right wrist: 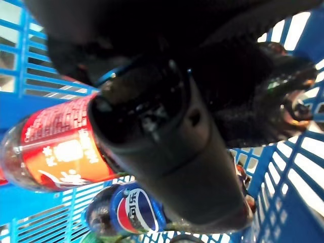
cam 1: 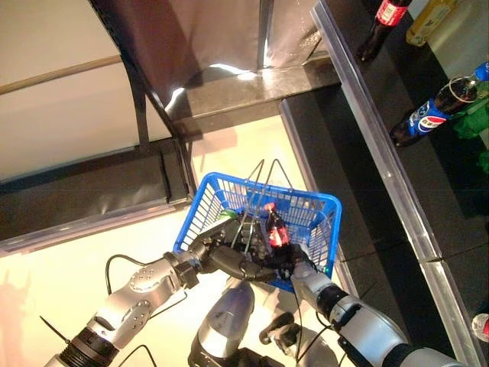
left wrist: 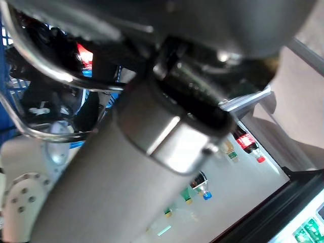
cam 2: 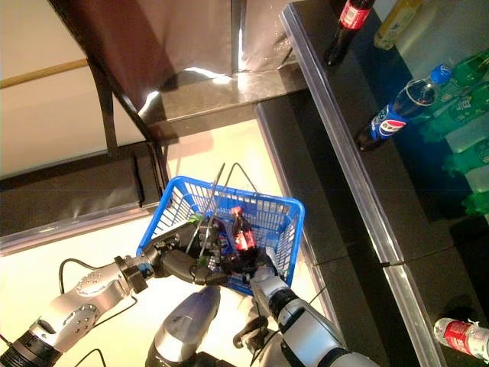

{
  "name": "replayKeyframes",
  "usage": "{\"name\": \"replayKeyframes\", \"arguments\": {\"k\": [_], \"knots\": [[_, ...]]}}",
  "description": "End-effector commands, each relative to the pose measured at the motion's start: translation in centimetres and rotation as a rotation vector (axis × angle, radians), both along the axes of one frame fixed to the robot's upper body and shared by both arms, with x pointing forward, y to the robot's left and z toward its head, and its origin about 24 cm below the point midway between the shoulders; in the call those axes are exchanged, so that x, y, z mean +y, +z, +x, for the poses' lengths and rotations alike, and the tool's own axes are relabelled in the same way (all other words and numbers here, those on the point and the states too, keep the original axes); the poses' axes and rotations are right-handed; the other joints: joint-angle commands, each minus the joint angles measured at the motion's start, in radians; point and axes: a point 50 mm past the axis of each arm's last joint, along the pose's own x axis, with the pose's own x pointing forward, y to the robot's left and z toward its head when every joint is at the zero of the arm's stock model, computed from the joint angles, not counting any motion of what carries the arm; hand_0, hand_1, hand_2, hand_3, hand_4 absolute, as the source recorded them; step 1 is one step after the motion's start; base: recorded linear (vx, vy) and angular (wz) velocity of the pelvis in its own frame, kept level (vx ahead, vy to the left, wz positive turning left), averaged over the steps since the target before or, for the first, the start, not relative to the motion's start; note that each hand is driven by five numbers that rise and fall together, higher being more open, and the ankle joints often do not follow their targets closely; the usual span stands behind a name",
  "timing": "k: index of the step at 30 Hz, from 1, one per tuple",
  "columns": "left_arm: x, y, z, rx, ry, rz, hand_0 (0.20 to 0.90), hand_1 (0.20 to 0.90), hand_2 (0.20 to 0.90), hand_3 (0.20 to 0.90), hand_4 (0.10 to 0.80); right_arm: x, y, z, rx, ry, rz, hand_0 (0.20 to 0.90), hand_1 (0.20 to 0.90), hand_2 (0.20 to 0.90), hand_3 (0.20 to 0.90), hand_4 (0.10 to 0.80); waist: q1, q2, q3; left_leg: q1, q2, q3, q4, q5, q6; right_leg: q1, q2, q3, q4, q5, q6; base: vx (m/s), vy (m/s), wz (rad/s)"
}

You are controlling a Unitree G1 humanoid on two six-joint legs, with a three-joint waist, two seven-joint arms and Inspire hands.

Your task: Pick up the drink and place into the basket.

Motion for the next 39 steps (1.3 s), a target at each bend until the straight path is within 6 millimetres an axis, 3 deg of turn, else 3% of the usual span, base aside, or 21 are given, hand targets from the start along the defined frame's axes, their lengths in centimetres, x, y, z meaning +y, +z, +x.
{"name": "replayKeyframes", "arguments": {"k": [1,8,9,10,11,17,25,27,31,39], "knots": [[-5.3,19.5,-4.9,-0.965,-0.412,-0.675,0.3,0.3,0.3,0.2,0.1,-1.0,0.7,0.8,0.046,0.003,-0.13,0.3,0.3,0.3,0.2,0.1,0.013,0.089,-0.074,-0.031,-0.014,0.012,0.076,-0.051,0.026,-0.021,-0.007,-0.01,0.022,0.116,-0.012,0.0,0.0,0.0],[-5.5,19.7,-5.1,-0.98,-0.399,-0.691,0.3,0.3,0.3,0.2,0.1,-2.9,1.0,1.2,0.11,-0.017,-0.174,0.3,0.3,0.3,0.2,0.1,0.016,0.091,-0.049,-0.048,-0.016,0.013,0.075,-0.042,0.032,-0.047,-0.017,-0.017,0.042,0.12,-0.012,-0.016,0.011,0.05],[-5.5,19.7,-5.1,-0.984,-0.395,-0.691,0.3,0.3,0.3,0.2,0.1,-3.0,1.0,1.2,0.11,-0.017,-0.172,0.526,0.526,0.526,0.464,0.364,0.015,0.091,-0.047,-0.05,-0.016,0.014,0.074,-0.041,0.032,-0.05,-0.017,-0.017,0.043,0.12,-0.012,-0.035,0.012,0.04],[-5.5,19.8,-5.1,-0.991,-0.389,-0.688,0.3,0.3,0.3,0.2,0.1,-3.3,1.1,1.3,0.107,-0.021,-0.171,0.681,0.681,0.681,0.645,0.545,0.013,0.09,-0.043,-0.051,-0.015,0.015,0.074,-0.04,0.033,-0.054,-0.018,-0.017,0.046,0.121,-0.013,-0.027,0.012,0.05],[-5.5,19.8,-5.1,-0.992,-0.384,-0.689,0.3,0.3,0.3,0.2,0.1,-3.5,1.1,1.3,0.103,-0.024,-0.168,0.9,0.9,0.9,0.9,0.8,0.012,0.089,-0.041,-0.051,-0.014,0.016,0.073,-0.04,0.034,-0.057,-0.018,-0.015,0.048,0.122,-0.013,-0.025,0.013,0.03],[-5.5,19.9,-4.8,-0.984,-0.349,-0.697,0.3,0.3,0.3,0.2,0.1,-4.0,1.1,1.4,0.075,-0.051,-0.116,0.9,0.9,0.9,0.9,0.8,-0.002,0.085,-0.039,-0.045,-0.009,0.021,0.07,-0.04,0.035,-0.057,-0.015,-0.007,0.042,0.126,-0.014,0.0,0.0,0.0],[-4.5,19.7,-4.1,-0.943,-0.266,-0.722,0.3,0.3,0.3,0.2,0.1,-4.8,2.8,3.0,-0.088,-0.108,-0.015,0.9,0.9,0.9,0.9,0.8,-0.021,0.073,-0.037,-0.031,0.006,0.028,0.049,-0.036,0.035,-0.059,-0.005,0.005,0.035,0.13,-0.016,0.0,0.001,-0.02],[-3.9,19.5,-3.9,-0.936,-0.236,-0.723,0.3,0.3,0.3,0.2,0.1,-4.9,3.9,3.8,-0.173,-0.115,0.032,0.9,0.9,0.9,0.9,0.8,-0.029,0.069,-0.036,-0.03,0.008,0.029,0.045,-0.037,0.036,-0.063,-0.002,0.009,0.029,0.133,-0.014,-0.017,0.01,-0.09],[-2.8,18.7,-3.4,-0.922,-0.172,-0.709,0.3,0.3,0.3,0.2,0.1,-3.1,6.5,4.6,-0.342,-0.105,0.111,0.9,0.9,0.9,0.9,0.8,-0.046,0.053,-0.036,-0.021,0.014,0.033,0.041,-0.04,0.033,-0.06,0.006,0.019,0.019,0.136,-0.014,0.0,-0.001,-0.02],[-0.1,16.5,-3.2,-0.875,0.027,-0.69,0.3,0.3,0.3,0.2,0.1,-1.9,10.8,2.6,-0.582,-0.055,0.188,0.9,0.9,0.9,0.9,0.8,-0.095,0.028,-0.054,0.003,0.035,0.051,0.014,-0.02,0.033,-0.045,0.028,0.038,-0.034,0.17,-0.014,0.002,0.018,-0.09]]}}
